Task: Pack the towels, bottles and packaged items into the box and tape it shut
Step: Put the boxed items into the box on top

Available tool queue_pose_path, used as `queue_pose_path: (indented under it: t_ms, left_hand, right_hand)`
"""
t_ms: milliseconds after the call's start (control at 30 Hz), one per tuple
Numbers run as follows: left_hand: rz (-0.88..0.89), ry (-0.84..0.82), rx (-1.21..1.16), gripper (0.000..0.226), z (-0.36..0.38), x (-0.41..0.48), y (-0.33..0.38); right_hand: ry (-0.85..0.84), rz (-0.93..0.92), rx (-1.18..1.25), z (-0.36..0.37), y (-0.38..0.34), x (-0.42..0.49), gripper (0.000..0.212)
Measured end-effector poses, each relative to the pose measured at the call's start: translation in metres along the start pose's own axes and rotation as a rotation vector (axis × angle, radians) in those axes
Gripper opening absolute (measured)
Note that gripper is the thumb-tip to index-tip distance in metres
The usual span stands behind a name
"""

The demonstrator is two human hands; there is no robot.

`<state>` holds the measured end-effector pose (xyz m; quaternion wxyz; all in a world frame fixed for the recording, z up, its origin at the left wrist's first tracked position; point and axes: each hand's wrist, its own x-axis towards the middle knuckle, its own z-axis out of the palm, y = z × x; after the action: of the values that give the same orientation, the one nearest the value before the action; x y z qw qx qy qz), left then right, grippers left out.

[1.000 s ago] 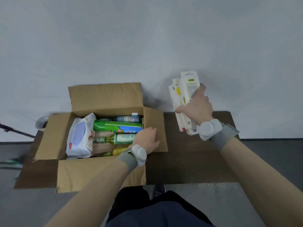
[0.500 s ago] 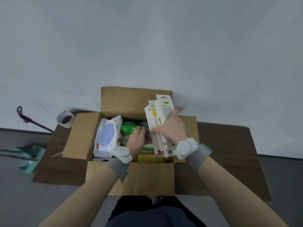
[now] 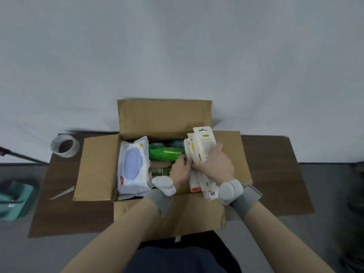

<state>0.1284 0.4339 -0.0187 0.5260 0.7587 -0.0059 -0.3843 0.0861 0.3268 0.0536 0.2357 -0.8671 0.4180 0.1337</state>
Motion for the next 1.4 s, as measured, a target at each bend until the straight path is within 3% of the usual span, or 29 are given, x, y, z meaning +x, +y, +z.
queue_pose_path:
  t_ms: [200, 333, 500, 700, 934, 1000, 1134, 1400]
  left_hand:
    - [-0.091, -0.080, -0.090, 0.069, -0.005, 0.002, 0.002]
    - [-0.057, -0.017, -0.061, 0.057, -0.011, 0.004, 0.001]
    - [0.075, 0.059, 0.174, 0.045, -0.012, 0.003, 0.005]
    - [0.146, 0.131, 0.417, 0.050, -0.003, -0.006, 0.014]
    - [0.085, -0.001, 0.442, 0.081, 0.000, -0.007, 0.017]
    - [0.098, 0.024, 0.427, 0.075, 0.000, -0.005, 0.016]
    - [0.134, 0.068, 0.456, 0.038, -0.008, 0.006, 0.015]
    - [0.017, -0.067, 0.268, 0.039, -0.009, 0.012, 0.005]
  right_hand:
    - [0.134, -0.033, -0.101, 0.018, -0.009, -0.011, 0.075]
    - [0.144, -0.012, -0.114, 0.014, -0.006, -0.007, 0.075]
    - [0.200, 0.001, -0.055, 0.007, 0.002, -0.002, 0.081]
    - [0.237, 0.006, 0.007, -0.010, 0.006, 0.007, 0.079]
    - [0.241, 0.015, 0.102, -0.026, 0.000, 0.016, 0.080]
    - [0.232, 0.017, 0.114, -0.028, 0.000, 0.018, 0.081]
    - [0.216, 0.020, 0.109, -0.027, 0.008, 0.019, 0.083]
    - [0.193, 0.016, 0.132, -0.020, 0.011, 0.020, 0.085]
